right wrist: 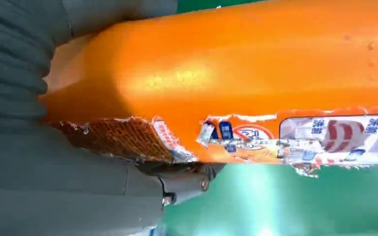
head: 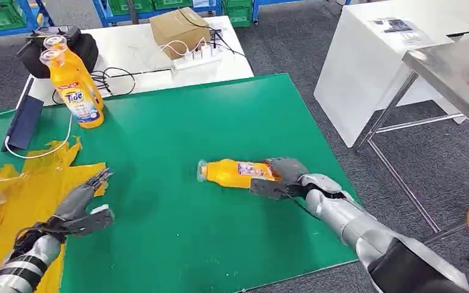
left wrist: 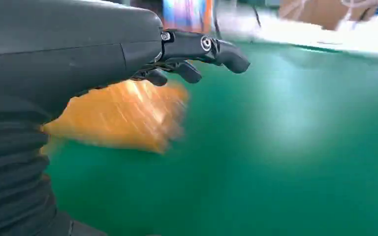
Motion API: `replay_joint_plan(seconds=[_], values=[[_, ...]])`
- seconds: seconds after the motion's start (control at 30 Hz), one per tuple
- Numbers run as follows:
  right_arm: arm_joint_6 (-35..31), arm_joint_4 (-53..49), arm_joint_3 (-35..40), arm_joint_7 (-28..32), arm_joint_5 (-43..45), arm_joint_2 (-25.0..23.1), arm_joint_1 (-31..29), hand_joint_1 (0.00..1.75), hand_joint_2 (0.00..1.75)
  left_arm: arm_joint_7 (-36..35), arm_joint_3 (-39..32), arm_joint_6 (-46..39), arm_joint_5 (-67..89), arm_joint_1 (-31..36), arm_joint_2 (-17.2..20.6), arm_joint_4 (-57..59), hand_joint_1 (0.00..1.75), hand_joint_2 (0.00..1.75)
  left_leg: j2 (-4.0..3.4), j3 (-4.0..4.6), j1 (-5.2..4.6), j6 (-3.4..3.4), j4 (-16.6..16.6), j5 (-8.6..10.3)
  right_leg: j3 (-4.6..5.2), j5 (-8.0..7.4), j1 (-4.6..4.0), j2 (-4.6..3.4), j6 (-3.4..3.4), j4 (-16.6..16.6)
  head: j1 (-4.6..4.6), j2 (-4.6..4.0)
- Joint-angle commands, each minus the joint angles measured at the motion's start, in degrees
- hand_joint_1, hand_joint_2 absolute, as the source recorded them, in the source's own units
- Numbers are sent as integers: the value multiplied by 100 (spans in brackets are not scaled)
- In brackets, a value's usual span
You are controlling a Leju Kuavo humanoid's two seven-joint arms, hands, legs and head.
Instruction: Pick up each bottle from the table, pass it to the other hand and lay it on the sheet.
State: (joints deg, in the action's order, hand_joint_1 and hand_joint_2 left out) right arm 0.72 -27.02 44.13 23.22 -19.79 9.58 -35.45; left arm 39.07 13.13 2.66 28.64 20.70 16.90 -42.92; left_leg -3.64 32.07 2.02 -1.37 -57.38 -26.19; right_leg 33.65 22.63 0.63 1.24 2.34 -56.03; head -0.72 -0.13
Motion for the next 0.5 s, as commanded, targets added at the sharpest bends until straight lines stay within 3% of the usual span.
replay_joint_plan(seconds=[0.03,0.13,0.5], values=[[419,-3364,-2675,-45,708,-1400,1620,175,175,-647,-2047,3308,-3306,-1685,-1259,-3495,0,175,-10,28,-3,13,-1,-13,44,7,1,-42,-13,-12,4,0],[477,-3405,-2303,-87,453,-1648,1623,175,175,-897,-1725,3378,-3535,-1852,-1454,-3878,0,175,19,106,-9,11,-6,0,114,7,5,-12,-5,-24,7,0],[431,-2830,-1615,-62,229,-2007,1447,175,175,-1046,-1261,3351,-3942,-1975,-1446,-4130,0,175,56,126,-11,18,-2,2,124,19,5,12,-1,-17,2,0]])
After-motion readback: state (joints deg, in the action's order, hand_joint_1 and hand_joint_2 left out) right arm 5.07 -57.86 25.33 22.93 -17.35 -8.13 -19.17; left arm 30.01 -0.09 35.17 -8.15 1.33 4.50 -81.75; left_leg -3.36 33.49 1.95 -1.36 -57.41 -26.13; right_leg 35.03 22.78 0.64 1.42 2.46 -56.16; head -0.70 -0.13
